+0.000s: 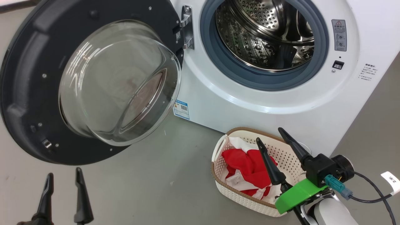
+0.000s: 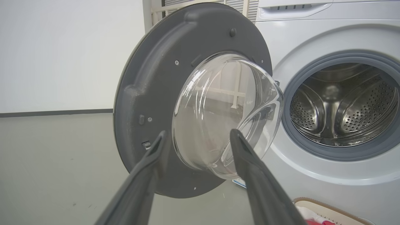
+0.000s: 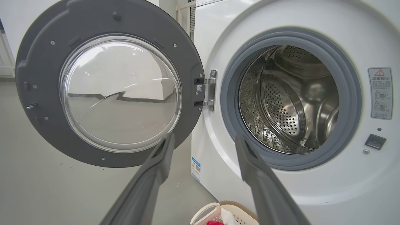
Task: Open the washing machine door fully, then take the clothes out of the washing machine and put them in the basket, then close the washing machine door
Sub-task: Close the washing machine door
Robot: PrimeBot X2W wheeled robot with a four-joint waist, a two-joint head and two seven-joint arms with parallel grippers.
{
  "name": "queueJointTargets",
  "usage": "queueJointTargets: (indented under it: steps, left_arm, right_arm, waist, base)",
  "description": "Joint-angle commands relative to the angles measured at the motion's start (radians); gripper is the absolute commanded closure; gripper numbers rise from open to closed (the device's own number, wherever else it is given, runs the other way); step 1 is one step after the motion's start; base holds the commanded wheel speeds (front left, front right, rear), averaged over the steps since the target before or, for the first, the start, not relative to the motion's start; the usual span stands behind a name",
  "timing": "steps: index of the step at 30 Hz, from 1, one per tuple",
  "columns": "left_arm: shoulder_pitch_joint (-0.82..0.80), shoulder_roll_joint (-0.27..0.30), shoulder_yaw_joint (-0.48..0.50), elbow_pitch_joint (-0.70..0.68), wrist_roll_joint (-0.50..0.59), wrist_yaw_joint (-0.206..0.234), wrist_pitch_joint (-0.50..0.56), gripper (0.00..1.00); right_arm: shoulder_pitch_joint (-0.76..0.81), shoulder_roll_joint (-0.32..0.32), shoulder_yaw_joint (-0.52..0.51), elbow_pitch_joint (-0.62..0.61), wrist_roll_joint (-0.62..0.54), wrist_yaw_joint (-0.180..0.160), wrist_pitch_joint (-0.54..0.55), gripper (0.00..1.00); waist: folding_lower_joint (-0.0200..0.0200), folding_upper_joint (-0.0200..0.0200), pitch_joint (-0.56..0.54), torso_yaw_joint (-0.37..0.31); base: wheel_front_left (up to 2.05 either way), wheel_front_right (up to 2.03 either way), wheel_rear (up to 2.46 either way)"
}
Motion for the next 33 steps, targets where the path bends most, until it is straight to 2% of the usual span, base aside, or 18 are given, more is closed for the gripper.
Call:
queueJointTargets:
  steps: [1, 2, 11, 18, 23, 25, 33]
  left_arm:
    - [-0.017, 0.023, 0.042, -0.033, 0.0, 0.005, -0.005, 0.73]
    - [-0.02, 0.023, 0.044, -0.035, -0.004, 0.004, -0.007, 1.0]
    - [-0.151, 0.041, 0.151, -0.065, -0.108, -0.018, -0.053, 1.0]
    - [-0.376, 0.135, 0.263, -0.003, -0.188, -0.036, -0.057, 1.0]
    - [-0.563, 0.195, 0.303, 0.159, -0.263, -0.064, -0.045, 1.0]
    - [-0.601, 0.199, 0.312, 0.206, -0.287, -0.066, -0.034, 1.0]
    - [-0.894, 0.236, 0.388, 0.61, -0.474, -0.06, 0.111, 1.0]
  right_arm:
    - [-0.036, 0.001, 0.021, -0.022, 0.008, 0.005, -0.006, 0.0]
    - [-0.035, 0.001, 0.02, -0.022, 0.009, 0.005, -0.006, 0.0]
    - [-0.016, 0.001, 0.009, -0.023, 0.006, 0.005, -0.006, 0.0]
    - [-0.004, 0.001, -0.011, -0.024, -0.008, 0.005, -0.006, 0.0]
    - [0.003, 0.001, -0.026, -0.026, -0.021, 0.005, -0.006, 0.0]
    - [0.003, 0.001, -0.028, -0.025, -0.024, 0.005, -0.006, 0.0]
    - [0.006, 0.001, -0.039, -0.027, -0.035, 0.005, -0.001, 0.0]
  waist:
    - [0.0, 0.0, -0.004, -0.002]
    - [0.0, 0.0, -0.005, -0.002]
    - [0.0, 0.0, -0.011, -0.009]
    - [0.0, 0.0, -0.016, -0.018]
    - [0.0, 0.0, -0.01, -0.024]
    - [0.0, 0.0, -0.009, -0.025]
    - [0.0, 0.0, -0.013, -0.032]
  base:
    - [0.0, 0.0, 0.0]
    - [0.0, 0.0, 0.0]
    - [0.0, 0.0, 0.0]
    - [0.0, 0.0, 0.0]
    - [0.0, 0.0, 0.0]
    - [0.0, 0.0, 0.0]
    - [0.0, 0.0, 0.0]
